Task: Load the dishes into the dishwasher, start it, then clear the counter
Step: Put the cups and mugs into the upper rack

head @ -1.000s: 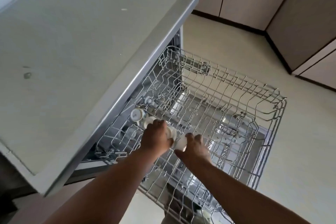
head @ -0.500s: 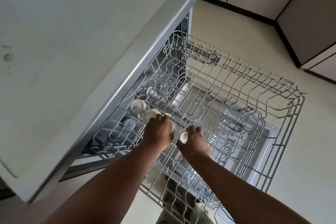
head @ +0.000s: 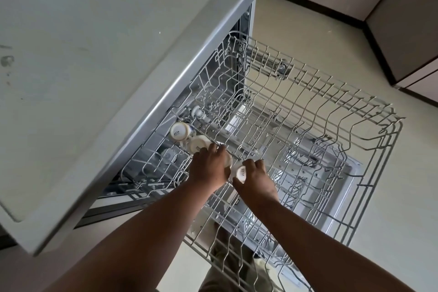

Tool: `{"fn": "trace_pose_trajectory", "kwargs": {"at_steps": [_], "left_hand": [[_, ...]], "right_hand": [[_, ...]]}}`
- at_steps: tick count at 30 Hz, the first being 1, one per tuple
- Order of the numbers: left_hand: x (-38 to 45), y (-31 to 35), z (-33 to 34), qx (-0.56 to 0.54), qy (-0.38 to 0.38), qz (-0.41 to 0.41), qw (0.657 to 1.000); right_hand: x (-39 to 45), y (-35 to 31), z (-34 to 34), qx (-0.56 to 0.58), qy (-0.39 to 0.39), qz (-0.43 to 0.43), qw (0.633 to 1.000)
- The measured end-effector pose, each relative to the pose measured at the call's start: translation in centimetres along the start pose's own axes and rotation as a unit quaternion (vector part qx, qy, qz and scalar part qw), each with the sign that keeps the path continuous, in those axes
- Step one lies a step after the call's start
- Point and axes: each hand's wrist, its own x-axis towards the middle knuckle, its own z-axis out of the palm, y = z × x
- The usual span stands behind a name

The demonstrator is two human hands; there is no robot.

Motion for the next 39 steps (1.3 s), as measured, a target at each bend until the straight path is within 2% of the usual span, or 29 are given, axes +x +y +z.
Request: {"fn": "trace_pose_trajectory", "kwargs": {"at_steps": [7, 13, 20, 26, 32, 39], "left_hand": [[-0.2, -0.2, -0.1, -0.010, -0.021, -0.009, 1.000], [-0.3, -0.3, 0.0, -0.012, -0.028, -0.015, 0.999], [-0.5, -0.3, 0.2, -0.024, -0.031, -0.019, 0.999], [-0.5, -0.4, 0.3, -0.033, -0.039, -0.022, 0.998], [-0.8, -0.1, -0.3, -0.038, -0.035, -0.025, 0.998], [-1.2, 0.1, -1.6, -0.047, -0.039, -0.030, 0.998]], "right_hand": [[-0.6, -0.3, 0.5, -0.069, 0.002, -0.041, 0.997], [-0.1, -0.4, -0.4, -0.052, -0.026, -0.065, 0.996], [-0.7, -0.4, -0.1, -0.085, -0.009, -0.045, 0.995], [-0.3, -0.5, -0.1, -0.088, -0.026, -0.036, 0.995], [-0.4, -0.2, -0.4, -0.139, -0.013, -0.042, 0.989], [-1.0, 1.3, -1.1, -0.112, -0.020, -0.053, 0.992]]}}
